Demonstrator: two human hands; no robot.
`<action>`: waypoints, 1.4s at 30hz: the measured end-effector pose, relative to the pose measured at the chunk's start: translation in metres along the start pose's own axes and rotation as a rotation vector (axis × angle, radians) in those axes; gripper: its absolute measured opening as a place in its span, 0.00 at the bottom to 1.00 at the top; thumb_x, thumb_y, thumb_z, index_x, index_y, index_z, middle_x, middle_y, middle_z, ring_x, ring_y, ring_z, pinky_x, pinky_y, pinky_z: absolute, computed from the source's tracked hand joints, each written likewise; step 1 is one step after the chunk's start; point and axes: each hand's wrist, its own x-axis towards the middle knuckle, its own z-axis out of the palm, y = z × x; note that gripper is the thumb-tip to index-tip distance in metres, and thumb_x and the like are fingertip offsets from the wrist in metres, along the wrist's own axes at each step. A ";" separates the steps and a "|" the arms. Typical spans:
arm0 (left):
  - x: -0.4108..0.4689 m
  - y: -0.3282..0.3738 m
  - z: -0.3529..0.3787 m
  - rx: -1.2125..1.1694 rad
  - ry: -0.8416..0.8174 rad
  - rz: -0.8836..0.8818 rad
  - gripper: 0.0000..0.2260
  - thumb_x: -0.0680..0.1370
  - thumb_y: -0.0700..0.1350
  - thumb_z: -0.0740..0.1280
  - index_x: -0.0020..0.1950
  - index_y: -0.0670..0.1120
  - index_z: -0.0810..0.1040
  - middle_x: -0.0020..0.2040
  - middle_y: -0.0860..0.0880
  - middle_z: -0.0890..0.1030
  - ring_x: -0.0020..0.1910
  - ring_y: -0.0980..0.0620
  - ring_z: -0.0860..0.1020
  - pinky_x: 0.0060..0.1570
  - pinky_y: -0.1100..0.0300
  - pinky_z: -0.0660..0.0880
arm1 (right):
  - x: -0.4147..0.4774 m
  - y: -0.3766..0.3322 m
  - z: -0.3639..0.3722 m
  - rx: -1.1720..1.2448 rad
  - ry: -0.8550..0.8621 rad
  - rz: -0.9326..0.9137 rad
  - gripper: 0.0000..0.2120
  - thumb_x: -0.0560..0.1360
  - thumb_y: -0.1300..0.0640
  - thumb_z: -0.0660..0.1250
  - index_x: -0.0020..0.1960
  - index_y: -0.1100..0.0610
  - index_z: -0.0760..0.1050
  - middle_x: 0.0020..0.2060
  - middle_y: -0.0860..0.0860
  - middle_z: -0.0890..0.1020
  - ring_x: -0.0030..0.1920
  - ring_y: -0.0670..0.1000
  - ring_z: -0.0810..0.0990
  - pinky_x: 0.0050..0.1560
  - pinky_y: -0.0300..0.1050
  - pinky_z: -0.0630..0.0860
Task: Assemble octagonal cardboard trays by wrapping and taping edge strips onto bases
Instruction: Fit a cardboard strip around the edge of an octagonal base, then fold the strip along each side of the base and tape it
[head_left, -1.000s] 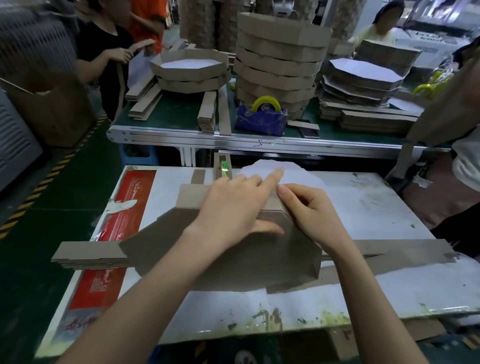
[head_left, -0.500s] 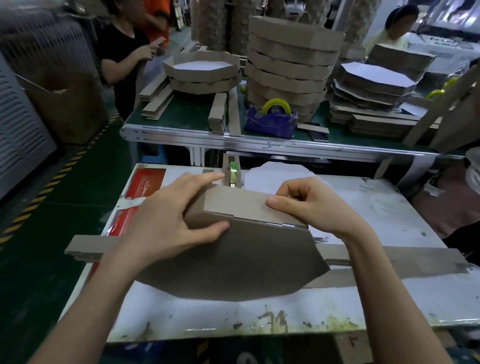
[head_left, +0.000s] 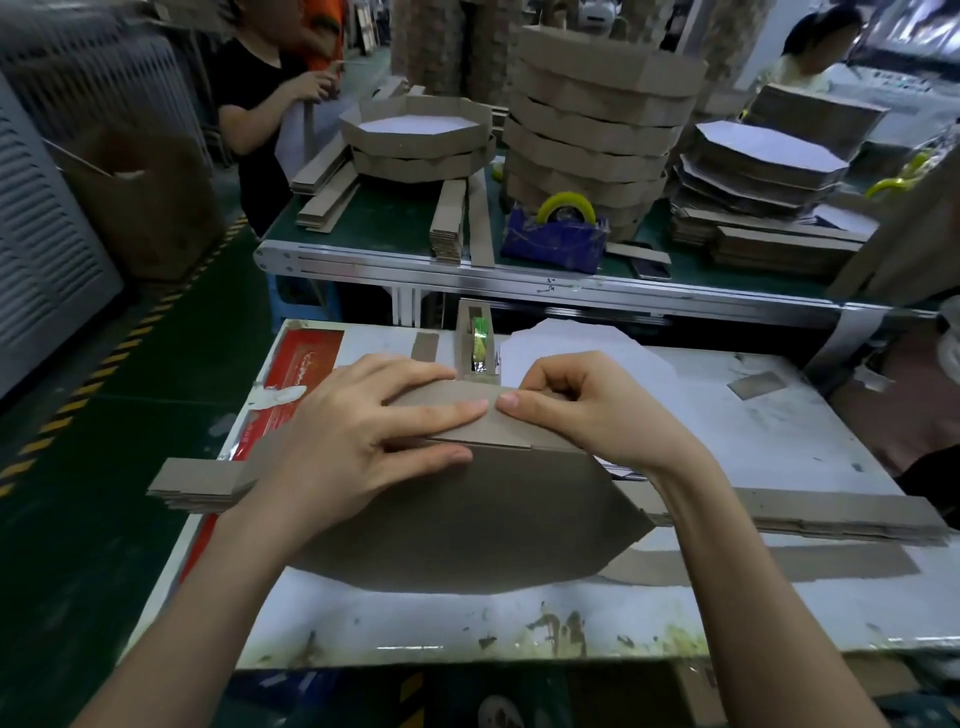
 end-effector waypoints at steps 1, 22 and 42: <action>-0.001 -0.001 0.000 -0.012 0.004 -0.002 0.18 0.78 0.63 0.59 0.65 0.61 0.74 0.62 0.50 0.78 0.58 0.49 0.75 0.52 0.50 0.75 | 0.002 -0.001 0.000 -0.006 -0.019 -0.006 0.15 0.75 0.45 0.71 0.37 0.55 0.79 0.28 0.48 0.74 0.29 0.43 0.69 0.31 0.36 0.65; -0.010 0.002 -0.016 -0.290 -0.158 -0.253 0.16 0.75 0.59 0.66 0.63 0.65 0.77 0.70 0.64 0.70 0.75 0.57 0.59 0.69 0.54 0.59 | 0.182 0.142 0.049 0.106 -0.047 0.797 0.06 0.79 0.63 0.66 0.47 0.63 0.70 0.40 0.55 0.71 0.47 0.59 0.76 0.55 0.59 0.81; 0.004 0.004 -0.010 -0.342 -0.071 -0.390 0.15 0.72 0.54 0.70 0.58 0.54 0.83 0.67 0.59 0.76 0.72 0.53 0.66 0.70 0.52 0.65 | 0.191 0.159 0.078 0.811 0.317 0.886 0.12 0.77 0.55 0.69 0.56 0.63 0.78 0.46 0.58 0.82 0.37 0.56 0.80 0.36 0.48 0.80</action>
